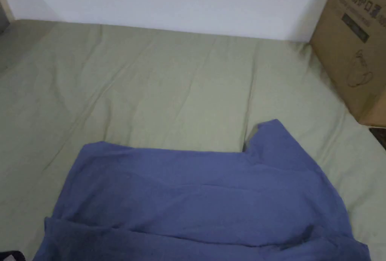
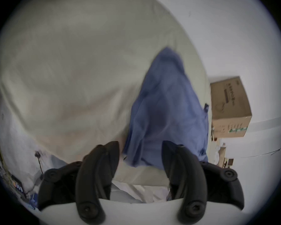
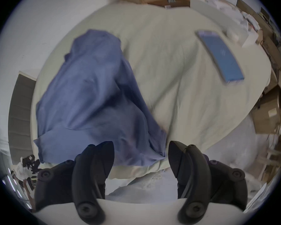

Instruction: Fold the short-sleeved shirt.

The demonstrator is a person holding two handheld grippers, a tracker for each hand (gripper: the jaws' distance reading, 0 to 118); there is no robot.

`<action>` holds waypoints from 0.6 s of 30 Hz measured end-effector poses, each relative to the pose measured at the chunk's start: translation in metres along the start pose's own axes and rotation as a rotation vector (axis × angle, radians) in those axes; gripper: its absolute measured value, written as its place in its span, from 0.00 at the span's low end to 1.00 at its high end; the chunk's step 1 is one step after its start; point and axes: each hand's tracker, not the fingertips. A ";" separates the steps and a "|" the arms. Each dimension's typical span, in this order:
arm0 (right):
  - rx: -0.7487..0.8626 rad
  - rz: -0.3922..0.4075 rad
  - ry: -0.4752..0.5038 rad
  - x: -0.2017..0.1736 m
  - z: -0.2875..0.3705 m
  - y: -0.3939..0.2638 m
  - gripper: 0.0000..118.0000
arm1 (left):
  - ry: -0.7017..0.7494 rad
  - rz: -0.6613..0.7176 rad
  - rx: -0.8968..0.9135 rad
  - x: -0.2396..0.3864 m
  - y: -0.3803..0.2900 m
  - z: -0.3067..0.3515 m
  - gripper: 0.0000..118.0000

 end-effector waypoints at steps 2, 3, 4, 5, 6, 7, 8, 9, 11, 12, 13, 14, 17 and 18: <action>0.112 0.089 -0.030 -0.010 0.031 0.009 0.66 | 0.067 -0.090 0.118 0.018 0.010 0.032 0.56; 0.140 0.107 -0.036 -0.015 0.039 0.012 0.66 | 0.090 -0.123 0.138 0.025 0.013 0.040 0.45; 0.147 0.113 -0.026 -0.021 0.045 0.014 0.63 | 0.104 -0.157 0.115 0.033 0.014 0.042 0.13; 0.129 0.107 -0.013 -0.026 0.046 0.015 0.36 | 0.081 -0.198 0.087 0.039 0.016 0.039 0.00; 0.122 0.121 0.015 -0.035 0.044 0.015 0.00 | 0.060 -0.208 0.098 0.044 0.015 0.032 0.00; 0.140 0.124 0.012 -0.046 0.036 0.011 0.00 | 0.033 -0.202 0.039 0.049 0.017 0.022 0.00; 0.169 0.122 0.010 -0.055 0.030 0.009 0.00 | 0.008 -0.202 -0.014 0.054 0.021 0.011 0.00; 0.074 0.162 0.059 -0.064 0.020 0.012 0.00 | -0.019 -0.204 -0.048 0.063 0.022 -0.006 0.00; 0.012 0.210 0.084 -0.079 0.000 0.008 0.00 | -0.029 -0.291 -0.072 0.080 0.035 -0.038 0.00; -0.001 0.233 0.087 -0.087 -0.007 0.008 0.00 | 0.006 -0.326 -0.089 0.091 0.043 -0.057 0.00; -0.044 0.252 0.093 -0.093 -0.015 0.010 0.00 | 0.031 -0.357 -0.089 0.102 0.052 -0.076 0.00; -0.078 0.253 0.095 -0.097 -0.020 0.013 0.00 | 0.031 -0.389 -0.089 0.109 0.064 -0.093 0.00; -0.111 0.242 0.099 -0.098 -0.033 0.016 0.00 | 0.107 -0.517 -0.065 0.130 0.098 -0.156 0.02; -0.133 0.240 0.108 -0.099 -0.035 0.018 0.00 | 0.169 -0.562 -0.056 0.137 0.111 -0.176 0.12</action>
